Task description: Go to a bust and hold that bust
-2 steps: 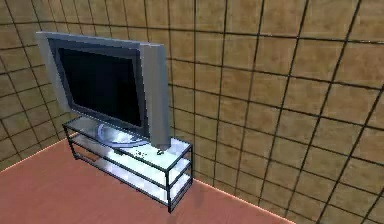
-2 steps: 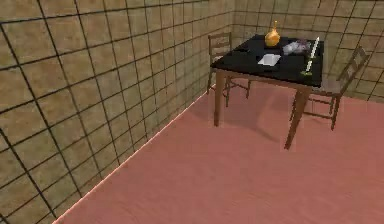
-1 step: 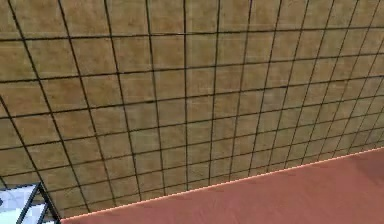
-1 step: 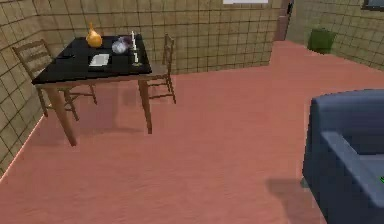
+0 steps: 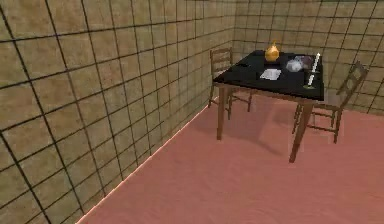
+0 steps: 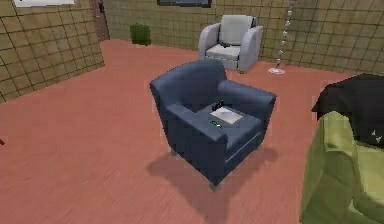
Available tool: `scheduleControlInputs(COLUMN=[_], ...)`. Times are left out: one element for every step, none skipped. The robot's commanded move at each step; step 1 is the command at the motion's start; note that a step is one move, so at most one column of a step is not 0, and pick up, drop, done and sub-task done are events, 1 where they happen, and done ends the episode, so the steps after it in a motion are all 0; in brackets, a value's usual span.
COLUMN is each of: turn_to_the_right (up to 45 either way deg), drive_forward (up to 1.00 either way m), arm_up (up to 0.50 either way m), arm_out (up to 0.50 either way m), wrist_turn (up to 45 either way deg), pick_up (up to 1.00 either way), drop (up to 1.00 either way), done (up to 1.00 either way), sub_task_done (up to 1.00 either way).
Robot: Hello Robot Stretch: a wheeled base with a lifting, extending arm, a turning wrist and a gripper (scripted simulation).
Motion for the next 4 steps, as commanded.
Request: scheduleControlInputs(turn_to_the_right=[27.0,0.0,9.0,0.0], drive_forward=[0.00,1.00,0.00,0.25], arm_up=[0.00,0.00,0.00,0.00], arm_out=[0.00,0.00,0.00,0.00], wrist_turn=[0.0,0.0,0.0,0.0], pick_up=[0.00,0.00,0.00,0.00], drop=[0.00,0.00,0.00,0.00], done=[0.00,0.00,0.00,0.00], sub_task_done=[0.00,0.00,0.00,0.00])
